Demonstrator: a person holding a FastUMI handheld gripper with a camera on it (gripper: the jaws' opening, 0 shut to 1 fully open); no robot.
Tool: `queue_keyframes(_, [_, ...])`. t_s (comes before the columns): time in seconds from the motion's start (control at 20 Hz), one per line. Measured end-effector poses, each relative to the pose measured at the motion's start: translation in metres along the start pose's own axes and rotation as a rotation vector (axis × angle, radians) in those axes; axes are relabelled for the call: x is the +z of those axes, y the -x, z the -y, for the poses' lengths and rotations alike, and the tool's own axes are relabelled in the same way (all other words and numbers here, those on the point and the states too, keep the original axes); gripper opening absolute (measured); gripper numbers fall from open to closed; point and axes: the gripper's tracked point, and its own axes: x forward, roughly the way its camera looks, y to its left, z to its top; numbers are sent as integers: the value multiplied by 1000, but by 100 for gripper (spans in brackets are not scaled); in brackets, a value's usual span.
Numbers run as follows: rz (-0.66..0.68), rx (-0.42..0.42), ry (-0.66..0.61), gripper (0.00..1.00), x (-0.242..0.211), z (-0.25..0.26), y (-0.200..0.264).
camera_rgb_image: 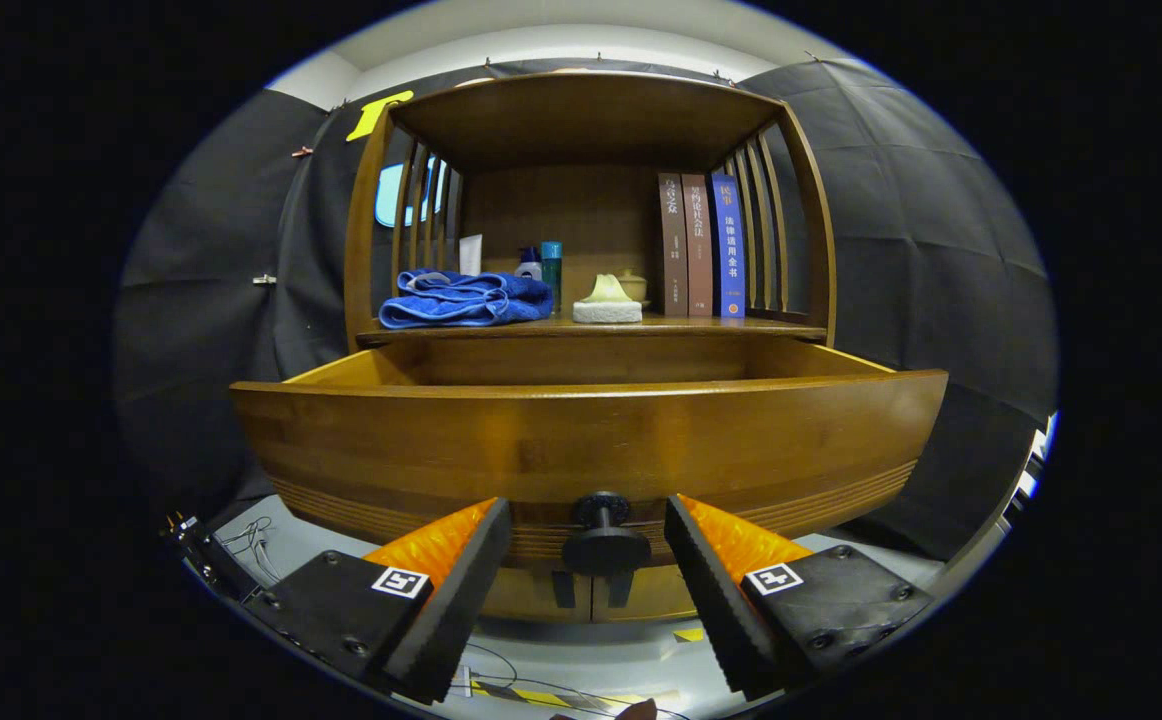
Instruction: Pull open the drawer, take out the items inside it, and place them on the countertop above the cabinet.
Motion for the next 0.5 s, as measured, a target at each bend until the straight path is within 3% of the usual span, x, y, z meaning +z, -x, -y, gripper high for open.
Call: queue_keyframes(0.5, [34, -17, 23, 100, 23, -3, -41])
